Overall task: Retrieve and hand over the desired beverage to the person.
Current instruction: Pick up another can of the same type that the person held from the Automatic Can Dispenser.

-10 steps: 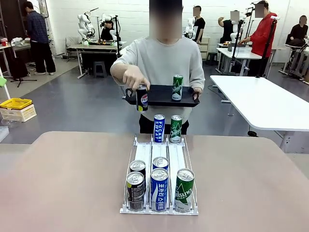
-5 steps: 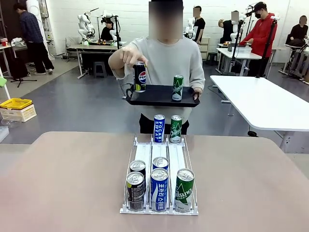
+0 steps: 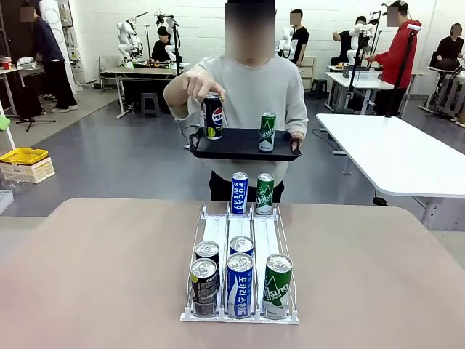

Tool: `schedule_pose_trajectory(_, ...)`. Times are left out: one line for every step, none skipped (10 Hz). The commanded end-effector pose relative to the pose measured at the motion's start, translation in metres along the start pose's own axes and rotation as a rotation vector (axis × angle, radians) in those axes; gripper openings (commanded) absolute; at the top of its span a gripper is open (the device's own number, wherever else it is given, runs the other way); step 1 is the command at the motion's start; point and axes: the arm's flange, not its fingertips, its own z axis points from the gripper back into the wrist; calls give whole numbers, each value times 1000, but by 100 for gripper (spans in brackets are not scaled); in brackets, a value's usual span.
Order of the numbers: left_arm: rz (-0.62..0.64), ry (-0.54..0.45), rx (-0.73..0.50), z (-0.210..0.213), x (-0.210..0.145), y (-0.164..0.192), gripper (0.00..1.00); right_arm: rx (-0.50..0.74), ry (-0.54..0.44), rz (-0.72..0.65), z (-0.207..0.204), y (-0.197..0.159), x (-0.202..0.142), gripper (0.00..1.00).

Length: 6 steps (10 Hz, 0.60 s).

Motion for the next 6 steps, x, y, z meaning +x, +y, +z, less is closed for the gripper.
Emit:
schedule_pose_trajectory(-10, -17, -9, 0, 0, 2, 100, -3, 4, -3, 0, -3, 3, 100)
schedule_pose_trajectory(-10, -17, -9, 0, 0, 2, 100, -3, 4, -3, 0, -3, 3, 100)
schedule_pose_trajectory(-10, -17, -9, 0, 0, 2, 100, -3, 4, -3, 0, -3, 3, 100)
schedule_pose_trajectory(-10, -17, -9, 0, 0, 2, 100, -3, 4, -3, 0, -3, 3, 100)
schedule_pose_trajectory(-10, -17, -9, 0, 0, 2, 100, -3, 4, -3, 0, -3, 3, 100)
schedule_pose_trajectory(-10, -17, -9, 0, 0, 2, 100, -3, 4, -3, 0, -3, 3, 100)
